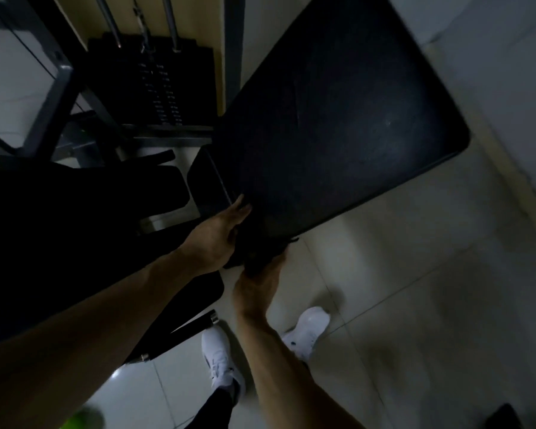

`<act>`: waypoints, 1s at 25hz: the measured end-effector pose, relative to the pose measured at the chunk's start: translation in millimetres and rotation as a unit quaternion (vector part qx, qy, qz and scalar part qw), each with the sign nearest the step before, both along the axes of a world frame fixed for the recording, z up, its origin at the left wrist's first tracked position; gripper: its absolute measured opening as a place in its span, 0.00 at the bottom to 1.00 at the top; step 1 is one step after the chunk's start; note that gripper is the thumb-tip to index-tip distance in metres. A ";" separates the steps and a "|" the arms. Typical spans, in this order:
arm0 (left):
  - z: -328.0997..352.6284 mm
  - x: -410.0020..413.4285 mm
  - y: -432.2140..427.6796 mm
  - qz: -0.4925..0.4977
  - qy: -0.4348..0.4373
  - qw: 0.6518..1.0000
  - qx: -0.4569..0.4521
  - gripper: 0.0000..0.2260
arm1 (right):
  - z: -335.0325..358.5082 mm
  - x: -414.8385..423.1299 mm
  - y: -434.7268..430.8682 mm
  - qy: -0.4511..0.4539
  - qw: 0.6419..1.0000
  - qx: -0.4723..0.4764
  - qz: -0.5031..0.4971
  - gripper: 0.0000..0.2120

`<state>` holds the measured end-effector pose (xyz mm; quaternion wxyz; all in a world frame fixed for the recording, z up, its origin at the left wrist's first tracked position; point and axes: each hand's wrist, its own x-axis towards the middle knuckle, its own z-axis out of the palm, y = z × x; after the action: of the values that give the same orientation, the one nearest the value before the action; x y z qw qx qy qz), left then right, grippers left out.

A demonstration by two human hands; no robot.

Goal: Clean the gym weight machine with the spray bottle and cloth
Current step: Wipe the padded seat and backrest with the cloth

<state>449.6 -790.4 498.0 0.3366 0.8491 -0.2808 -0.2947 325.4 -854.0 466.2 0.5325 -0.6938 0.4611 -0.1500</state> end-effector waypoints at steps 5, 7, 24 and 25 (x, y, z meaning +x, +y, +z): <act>85.9 -33.8 -7.2 0.190 0.246 0.939 -0.148 0.13 | 110.7 -20.9 -63.0 0.065 0.990 0.078 0.101 0.27; 123.1 -45.3 -23.3 0.212 0.308 0.897 -0.237 0.07 | 168.9 -15.7 -87.7 0.027 0.986 0.052 0.155 0.24; 130.8 -50.3 -107.7 0.417 0.230 0.874 -0.090 0.10 | 289.8 53.9 -289.1 0.050 0.659 -0.521 0.540 0.35; 123.5 -50.1 -107.5 0.415 0.229 0.877 -0.075 0.14 | 283.8 54.1 -297.3 0.069 0.579 -0.566 0.583 0.35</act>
<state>399.5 -897.9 621.5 0.5455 0.7689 0.1611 -0.2921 379.4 -1151.3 749.9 -0.0286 -0.9821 -0.1859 0.0111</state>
